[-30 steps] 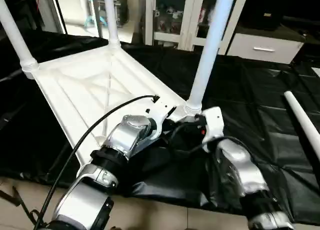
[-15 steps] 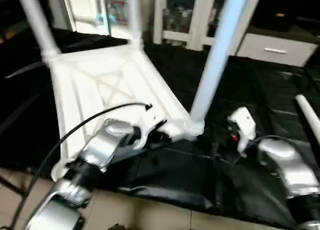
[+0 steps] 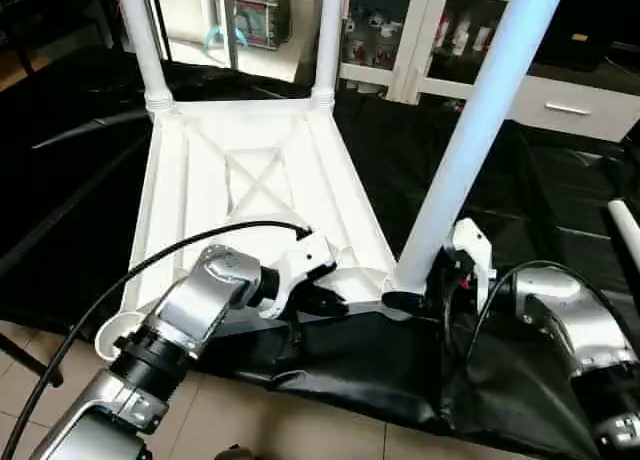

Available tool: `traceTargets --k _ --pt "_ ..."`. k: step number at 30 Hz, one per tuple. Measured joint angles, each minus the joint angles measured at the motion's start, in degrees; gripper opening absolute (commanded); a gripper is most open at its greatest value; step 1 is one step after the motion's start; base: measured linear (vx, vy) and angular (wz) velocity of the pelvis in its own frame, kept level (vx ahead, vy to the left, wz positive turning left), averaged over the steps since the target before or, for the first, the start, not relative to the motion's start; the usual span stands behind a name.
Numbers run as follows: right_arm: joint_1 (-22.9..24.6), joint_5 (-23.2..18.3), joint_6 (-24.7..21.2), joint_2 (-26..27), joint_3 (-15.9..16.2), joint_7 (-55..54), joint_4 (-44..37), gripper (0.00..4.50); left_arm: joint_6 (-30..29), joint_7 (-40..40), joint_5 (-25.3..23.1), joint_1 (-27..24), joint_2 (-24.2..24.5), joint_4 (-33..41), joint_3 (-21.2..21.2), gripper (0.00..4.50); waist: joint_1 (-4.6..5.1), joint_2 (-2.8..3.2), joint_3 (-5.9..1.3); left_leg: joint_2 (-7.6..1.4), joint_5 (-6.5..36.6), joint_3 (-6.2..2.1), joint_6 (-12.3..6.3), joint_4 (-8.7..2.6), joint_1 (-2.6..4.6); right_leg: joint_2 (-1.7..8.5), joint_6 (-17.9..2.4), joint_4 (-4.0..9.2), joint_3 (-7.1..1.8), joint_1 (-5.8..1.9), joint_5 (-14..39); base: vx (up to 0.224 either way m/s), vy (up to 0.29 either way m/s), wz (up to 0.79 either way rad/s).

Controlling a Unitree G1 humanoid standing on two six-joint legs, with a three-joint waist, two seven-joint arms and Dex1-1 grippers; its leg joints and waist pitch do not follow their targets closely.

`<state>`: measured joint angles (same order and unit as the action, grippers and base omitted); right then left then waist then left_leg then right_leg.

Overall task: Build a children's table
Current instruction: Rotate leg to tighten

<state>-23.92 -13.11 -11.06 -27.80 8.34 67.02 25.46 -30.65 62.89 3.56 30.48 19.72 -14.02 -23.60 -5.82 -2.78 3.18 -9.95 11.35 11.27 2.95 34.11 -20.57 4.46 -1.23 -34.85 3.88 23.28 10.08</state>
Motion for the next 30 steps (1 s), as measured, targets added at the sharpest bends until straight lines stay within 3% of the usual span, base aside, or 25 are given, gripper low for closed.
traceTargets --k 13,20,22,30 --pt "-0.93 0.51 2.39 0.05 1.01 2.13 2.86 2.90 -1.11 0.14 0.00 -0.53 0.61 1.33 0.07 0.00 0.11 -0.15 -0.02 -0.01 0.00 0.00 0.00 0.02 0.00 0.00 0.01 -0.03 0.01 0.00 0.01 0.000 0.000 0.00" --pt "-0.92 0.53 3.16 0.94 0.67 0.88 3.99 2.75 -1.58 -0.14 -0.02 -0.53 0.58 1.23 0.31 0.00 0.29 -0.19 -0.05 -0.01 0.00 0.00 0.00 0.04 0.04 0.00 0.00 -0.08 0.01 -0.01 0.00 0.000 0.000 0.00" --pt "-0.92 0.66 3.49 2.15 -0.04 -1.72 4.90 2.75 -1.61 -1.51 -0.06 -0.47 -0.14 0.33 1.01 0.00 0.61 -0.21 -0.06 -0.03 0.00 0.00 0.00 0.13 0.13 -0.01 -0.02 -0.11 0.01 -0.12 -0.01 0.000 0.000 0.00" --pt "-2.58 2.22 1.76 10.45 -5.90 -25.69 9.18 2.74 -2.65 -16.77 -2.05 4.70 -10.46 -10.42 4.10 0.00 1.72 -0.15 -0.09 -0.02 0.00 -0.02 0.02 0.29 0.49 0.00 0.24 -0.07 -0.01 -0.38 0.13 0.000 0.000 0.00"
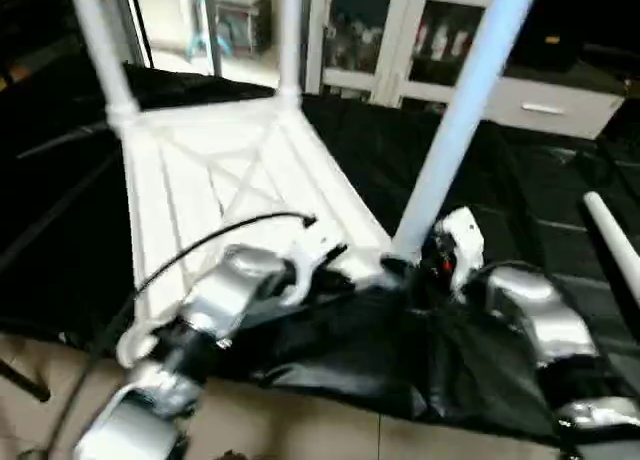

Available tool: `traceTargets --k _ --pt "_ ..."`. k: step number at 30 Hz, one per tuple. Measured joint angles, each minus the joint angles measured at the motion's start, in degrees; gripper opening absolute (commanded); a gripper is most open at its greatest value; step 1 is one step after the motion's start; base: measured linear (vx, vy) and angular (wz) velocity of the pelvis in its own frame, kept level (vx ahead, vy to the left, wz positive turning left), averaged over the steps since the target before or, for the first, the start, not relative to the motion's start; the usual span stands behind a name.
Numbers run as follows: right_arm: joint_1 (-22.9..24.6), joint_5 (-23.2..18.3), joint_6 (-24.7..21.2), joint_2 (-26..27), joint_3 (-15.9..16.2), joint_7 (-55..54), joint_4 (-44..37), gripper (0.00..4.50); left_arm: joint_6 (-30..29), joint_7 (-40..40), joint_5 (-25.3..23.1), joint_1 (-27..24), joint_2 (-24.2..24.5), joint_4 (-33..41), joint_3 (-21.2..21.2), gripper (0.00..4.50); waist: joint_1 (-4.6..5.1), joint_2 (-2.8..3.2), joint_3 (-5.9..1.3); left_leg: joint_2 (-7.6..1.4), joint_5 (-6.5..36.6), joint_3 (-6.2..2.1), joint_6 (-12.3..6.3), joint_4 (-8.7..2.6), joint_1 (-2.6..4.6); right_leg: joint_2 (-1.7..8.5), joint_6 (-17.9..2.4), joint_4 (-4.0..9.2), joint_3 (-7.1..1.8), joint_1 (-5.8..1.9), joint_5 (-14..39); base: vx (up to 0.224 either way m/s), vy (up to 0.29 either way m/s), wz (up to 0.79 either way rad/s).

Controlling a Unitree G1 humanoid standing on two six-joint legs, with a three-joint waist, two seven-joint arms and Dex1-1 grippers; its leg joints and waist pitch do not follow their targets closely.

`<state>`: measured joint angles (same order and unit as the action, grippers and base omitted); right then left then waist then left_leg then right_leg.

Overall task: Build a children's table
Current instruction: Rotate leg to tighten

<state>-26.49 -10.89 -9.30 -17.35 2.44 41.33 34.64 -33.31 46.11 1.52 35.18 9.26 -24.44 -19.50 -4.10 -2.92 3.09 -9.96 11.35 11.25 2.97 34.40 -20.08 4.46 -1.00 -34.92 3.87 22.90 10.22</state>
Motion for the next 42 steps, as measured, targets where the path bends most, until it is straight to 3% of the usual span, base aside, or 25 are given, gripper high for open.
traceTargets --k 3,7,19,20,21,27,33,37,39,42 --pt "-1.58 2.70 -1.22 6.96 -2.23 -17.67 0.30 2.73 1.02 -7.36 -0.61 3.25 -4.18 -6.50 1.86 0.00 0.75 0.17 -0.06 0.01 -0.01 -0.04 0.01 0.00 -0.03 0.00 0.00 0.00 0.02 0.07 0.00 0.000 0.000 0.00" --pt "-3.84 4.62 0.08 13.64 -4.59 -32.28 2.79 2.73 3.65 -13.14 -1.12 6.03 -8.22 -12.57 3.48 0.00 0.76 0.49 -0.18 0.05 0.00 -0.04 0.02 -0.07 -0.05 0.00 0.01 0.02 -0.01 0.12 0.00 0.000 0.000 0.00" --pt "-6.11 5.01 2.01 14.34 -5.61 -34.97 6.03 2.73 6.14 -14.39 -1.14 8.25 -8.80 -16.70 4.19 0.00 0.40 0.58 -0.21 0.06 0.00 0.00 0.02 -0.32 -0.09 0.00 0.04 0.02 -0.01 0.16 0.01 0.000 0.000 0.00" --pt "-6.01 5.00 2.07 14.22 -5.62 -34.79 5.96 3.29 6.17 -14.39 -1.14 8.27 -8.82 -16.74 4.19 0.00 0.37 0.59 -0.21 0.05 0.00 0.00 0.02 -0.33 -0.09 0.00 0.06 0.02 -0.01 0.16 0.03 0.000 0.000 0.00" --pt "-5.77 4.95 2.16 14.00 -5.62 -34.43 5.70 3.29 6.21 -14.39 -1.16 8.31 -8.92 -16.81 4.19 0.00 0.29 0.62 -0.20 0.05 0.00 0.00 0.02 -0.34 -0.09 0.00 0.07 0.02 -0.01 0.16 0.03 0.000 0.000 0.00" --pt "-1.46 5.09 1.84 13.80 -2.88 -30.33 1.33 3.79 9.39 -18.19 -2.03 10.04 -8.01 -20.02 5.82 0.00 1.65 0.55 -0.08 0.05 0.01 -0.15 0.04 -0.40 -0.35 0.00 0.08 0.12 0.12 0.32 0.03 0.000 0.000 0.00" --pt "6.97 5.73 -2.91 10.32 -1.95 -28.50 -9.33 4.43 13.91 -17.43 -2.50 11.68 -8.65 -23.19 5.82 0.00 0.50 0.76 0.03 0.07 -0.06 -0.07 -0.10 -0.57 -0.63 0.00 -0.21 0.13 0.07 0.78 -0.14 0.000 0.000 0.00" --pt "9.75 6.25 -4.92 8.67 -2.67 -28.71 -15.94 4.43 16.07 -17.43 -2.62 11.85 -9.20 -24.29 5.97 0.00 0.22 0.78 0.01 0.06 -0.19 -0.06 -0.32 -0.57 -0.85 0.00 -0.23 0.11 0.08 1.00 -0.15 0.000 0.000 0.00" --pt "11.30 6.22 -6.11 8.77 -2.64 -29.00 -18.33 4.50 16.32 -16.46 -2.35 11.85 -9.77 -24.46 6.80 0.44 -0.23 0.77 0.02 0.06 -0.19 -0.06 -0.32 -0.56 -0.87 0.00 -0.22 0.11 0.08 1.02 -0.15 0.000 0.000 0.00" --pt "13.03 6.22 -8.02 8.93 -2.60 -29.83 -20.46 4.50 18.58 -13.15 1.71 11.63 -11.01 -23.33 9.87 0.61 -1.19 0.29 0.21 0.02 -0.19 -0.06 -0.32 -0.53 -1.01 0.00 -0.22 0.14 0.13 1.11 -0.15 0.000 0.000 0.00"
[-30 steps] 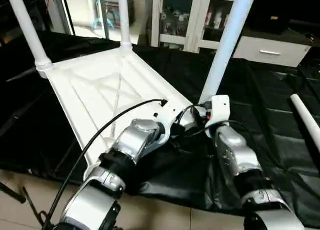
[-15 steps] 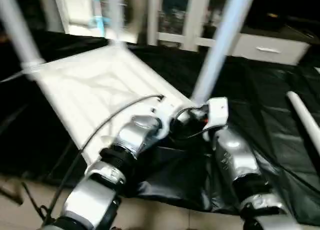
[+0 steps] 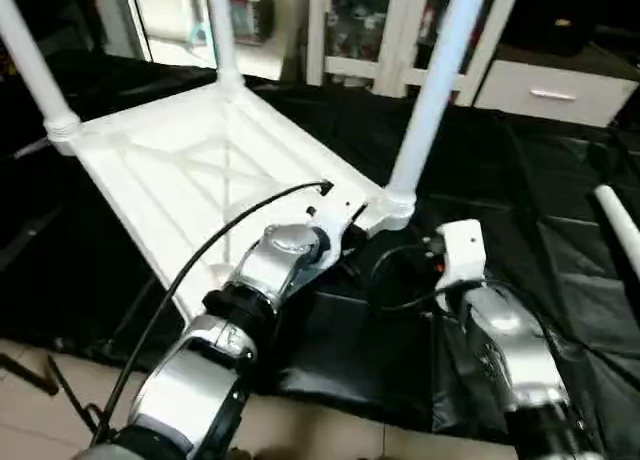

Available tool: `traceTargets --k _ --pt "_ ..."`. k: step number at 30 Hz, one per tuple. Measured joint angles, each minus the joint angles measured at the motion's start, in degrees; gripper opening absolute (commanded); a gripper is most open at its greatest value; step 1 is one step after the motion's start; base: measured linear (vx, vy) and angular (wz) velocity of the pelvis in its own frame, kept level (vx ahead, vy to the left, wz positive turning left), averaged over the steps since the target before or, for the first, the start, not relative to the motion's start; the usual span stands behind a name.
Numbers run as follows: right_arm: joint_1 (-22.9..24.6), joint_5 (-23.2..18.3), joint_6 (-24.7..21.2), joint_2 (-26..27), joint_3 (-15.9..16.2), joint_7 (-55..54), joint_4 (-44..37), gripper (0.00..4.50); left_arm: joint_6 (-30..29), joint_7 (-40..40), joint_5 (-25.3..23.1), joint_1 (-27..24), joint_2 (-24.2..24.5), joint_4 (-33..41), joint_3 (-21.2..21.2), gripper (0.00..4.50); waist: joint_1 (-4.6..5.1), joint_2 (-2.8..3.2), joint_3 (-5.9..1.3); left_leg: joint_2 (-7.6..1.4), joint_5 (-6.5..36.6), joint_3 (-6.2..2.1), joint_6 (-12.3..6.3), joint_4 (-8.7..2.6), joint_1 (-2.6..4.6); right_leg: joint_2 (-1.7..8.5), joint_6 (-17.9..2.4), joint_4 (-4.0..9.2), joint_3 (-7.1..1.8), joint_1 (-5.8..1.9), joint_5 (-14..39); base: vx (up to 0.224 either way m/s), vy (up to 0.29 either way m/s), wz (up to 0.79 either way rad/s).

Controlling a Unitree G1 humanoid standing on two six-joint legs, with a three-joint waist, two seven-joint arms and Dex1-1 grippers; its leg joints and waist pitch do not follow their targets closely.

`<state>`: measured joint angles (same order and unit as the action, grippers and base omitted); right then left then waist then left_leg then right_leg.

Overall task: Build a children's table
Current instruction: Rotate leg to tighten, then rotate table base

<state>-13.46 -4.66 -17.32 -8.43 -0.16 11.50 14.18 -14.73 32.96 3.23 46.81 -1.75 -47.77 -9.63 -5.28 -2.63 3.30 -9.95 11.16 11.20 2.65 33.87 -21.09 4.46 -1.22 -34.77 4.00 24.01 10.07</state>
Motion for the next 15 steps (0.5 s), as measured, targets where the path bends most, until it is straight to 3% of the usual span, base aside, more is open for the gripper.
traceTargets --k 7,10,12,13,15 --pt "0.92 0.06 -2.31 0.79 0.30 -0.37 -2.70 4.50 1.09 1.43 1.66 -0.02 -0.05 1.48 0.80 1.30 0.30 -0.34 0.13 0.02 0.09 0.09 -0.14 0.09 0.03 0.03 -0.01 0.04 -0.09 -0.04 -0.01 0.000 0.000 0.00" --pt "0.91 0.02 -2.72 0.71 0.72 0.29 -3.65 4.50 -0.11 3.23 2.02 -0.92 1.97 6.68 1.40 1.39 0.33 -0.36 0.14 -0.01 0.09 0.09 -0.13 0.08 0.04 0.02 -0.01 0.00 -0.07 -0.01 -0.01 0.000 0.000 0.00" --pt "0.93 -0.71 -2.75 0.13 1.74 2.92 -5.35 4.50 -2.31 6.74 2.21 -3.18 6.26 13.71 0.63 1.56 0.76 -0.31 0.17 -0.03 0.09 0.10 -0.13 0.04 0.09 0.00 -0.01 -0.04 -0.09 -0.01 -0.01 0.000 0.000 0.00" --pt "1.10 -1.88 -2.80 -0.80 2.36 5.36 -6.86 4.50 -4.39 9.70 2.57 -4.93 10.42 18.57 0.25 1.78 1.09 -0.32 0.17 -0.06 0.09 0.10 -0.12 0.04 0.11 -0.03 0.01 -0.10 -0.07 0.01 0.01 0.000 0.000 0.00" --pt "1.83 -3.59 -2.97 -2.70 2.86 9.47 -9.62 4.50 -7.96 15.68 3.35 -8.46 18.44 26.01 -0.18 1.78 1.20 -0.31 0.17 -0.12 0.11 0.09 -0.04 0.00 0.16 -0.08 0.00 -0.15 -0.03 0.00 0.08 0.000 0.000 0.00"
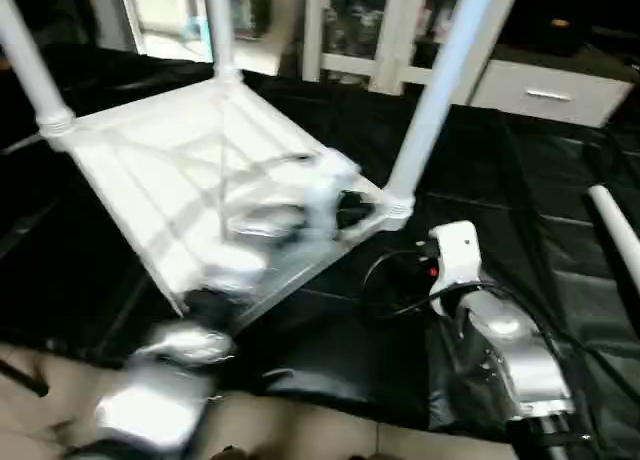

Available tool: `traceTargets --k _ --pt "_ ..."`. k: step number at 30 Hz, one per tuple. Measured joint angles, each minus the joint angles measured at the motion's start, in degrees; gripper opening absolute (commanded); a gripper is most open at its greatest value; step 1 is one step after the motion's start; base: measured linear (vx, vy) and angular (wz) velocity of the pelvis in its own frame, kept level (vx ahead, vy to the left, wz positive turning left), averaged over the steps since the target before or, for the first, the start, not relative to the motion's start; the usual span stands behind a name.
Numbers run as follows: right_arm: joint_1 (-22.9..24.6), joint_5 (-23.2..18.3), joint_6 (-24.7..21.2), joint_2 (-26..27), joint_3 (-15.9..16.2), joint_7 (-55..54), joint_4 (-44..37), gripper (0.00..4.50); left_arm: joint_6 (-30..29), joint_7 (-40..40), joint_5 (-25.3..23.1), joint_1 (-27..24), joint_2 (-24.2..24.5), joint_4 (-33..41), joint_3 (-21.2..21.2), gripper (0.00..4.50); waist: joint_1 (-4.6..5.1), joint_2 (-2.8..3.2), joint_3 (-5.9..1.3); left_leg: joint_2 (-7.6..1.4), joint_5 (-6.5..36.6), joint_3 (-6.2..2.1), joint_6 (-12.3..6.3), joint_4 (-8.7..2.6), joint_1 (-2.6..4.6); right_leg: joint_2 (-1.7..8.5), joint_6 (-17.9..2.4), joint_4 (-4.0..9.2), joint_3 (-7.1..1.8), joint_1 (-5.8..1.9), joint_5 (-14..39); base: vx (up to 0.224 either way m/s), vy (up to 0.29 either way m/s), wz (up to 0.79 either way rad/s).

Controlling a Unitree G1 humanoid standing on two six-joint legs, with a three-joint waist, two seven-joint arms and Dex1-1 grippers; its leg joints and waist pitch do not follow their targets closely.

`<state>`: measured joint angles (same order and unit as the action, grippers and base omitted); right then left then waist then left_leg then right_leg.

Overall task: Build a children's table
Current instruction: Rotate table base

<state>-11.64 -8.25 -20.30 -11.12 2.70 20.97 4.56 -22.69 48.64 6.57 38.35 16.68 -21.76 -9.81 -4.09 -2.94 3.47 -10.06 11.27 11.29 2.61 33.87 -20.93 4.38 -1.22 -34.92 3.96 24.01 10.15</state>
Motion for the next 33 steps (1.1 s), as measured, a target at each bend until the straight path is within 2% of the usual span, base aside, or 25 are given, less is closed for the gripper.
traceTargets --k 1,2,4,8,10,14,17,22,30,33 --pt "0.24 -0.43 -0.14 -0.45 0.00 0.91 -0.63 4.50 -1.02 1.73 0.14 -1.11 2.21 1.72 -0.12 1.78 -0.05 0.00 0.00 0.00 0.05 0.00 0.09 0.00 -0.01 0.00 0.00 0.00 0.00 0.00 0.00 0.000 0.000 0.00" --pt "0.54 -1.19 -0.50 -0.98 0.17 2.57 -2.05 4.50 -2.36 6.50 0.54 -4.36 8.19 6.52 -0.89 1.78 -0.11 -0.01 0.00 0.00 0.16 0.01 0.27 0.00 -0.02 0.00 0.00 0.00 -0.02 0.00 0.01 0.000 0.000 0.00" --pt "0.74 -1.69 -0.61 -1.59 0.15 4.03 -3.07 4.50 -3.58 11.72 0.65 -7.72 13.80 10.96 -2.15 1.78 -0.15 -0.11 0.05 0.03 0.16 0.03 0.28 0.02 -0.02 0.00 0.00 0.02 -0.07 -0.02 0.00 0.000 0.000 0.00" --pt "1.66 -3.33 -1.03 -4.53 1.18 8.73 -5.94 4.50 -7.23 19.89 1.92 -13.66 24.82 20.04 -2.39 1.78 -0.95 -0.31 0.13 0.05 0.10 0.09 0.41 0.04 0.03 0.01 0.00 -0.02 -0.20 -0.12 0.00 0.000 0.000 0.00" --pt "2.77 -4.23 -1.67 -6.25 2.01 11.54 -8.08 4.50 -8.90 21.82 2.88 -14.55 27.92 22.97 -2.14 1.78 -1.17 -0.32 0.13 0.05 0.07 0.10 0.46 0.04 0.09 0.00 0.05 -0.02 -0.25 -0.29 0.03 0.000 0.000 0.00" --pt "5.20 -6.34 -2.45 -10.91 4.23 18.65 -13.31 4.50 -13.74 25.07 5.08 -16.76 33.93 29.64 -1.83 1.78 -1.01 -0.37 0.11 0.05 0.04 0.14 0.50 0.04 0.34 0.00 0.13 -0.04 -0.33 -0.54 0.08 0.000 0.000 0.00" --pt "5.41 -7.12 -3.10 -12.54 4.30 20.89 -14.14 4.50 -15.89 26.33 4.97 -17.94 36.06 31.69 -2.01 1.78 -0.85 -0.37 0.11 0.05 0.04 0.12 0.51 0.02 0.66 0.00 0.47 -0.05 -0.34 -0.76 0.28 0.000 0.000 0.00" --pt "6.18 -7.66 -3.51 -14.48 4.53 23.10 -15.82 4.50 -17.63 26.29 3.32 -18.45 37.14 32.18 -5.89 1.78 -0.88 -0.39 0.09 0.05 0.03 0.10 0.53 0.01 0.83 -0.01 0.48 -0.07 -0.33 -0.91 0.29 0.000 0.000 0.00" --pt "6.61 -7.76 -4.05 -14.93 4.48 23.12 -16.13 4.50 -18.05 22.90 0.35 -16.45 32.68 28.33 -9.28 1.78 -0.99 -0.32 0.03 0.07 0.00 0.06 0.58 0.03 0.91 -0.01 0.45 -0.10 -0.34 -1.03 0.27 0.000 0.000 0.00" --pt "6.57 -7.76 -4.03 -15.00 4.18 22.62 -16.11 4.50 -18.08 21.21 0.40 -14.70 28.54 25.84 -9.55 1.78 -1.16 -0.16 0.05 0.07 -0.02 0.05 0.59 0.04 0.90 -0.01 0.45 -0.11 -0.34 -1.13 0.27 0.000 0.000 0.00"
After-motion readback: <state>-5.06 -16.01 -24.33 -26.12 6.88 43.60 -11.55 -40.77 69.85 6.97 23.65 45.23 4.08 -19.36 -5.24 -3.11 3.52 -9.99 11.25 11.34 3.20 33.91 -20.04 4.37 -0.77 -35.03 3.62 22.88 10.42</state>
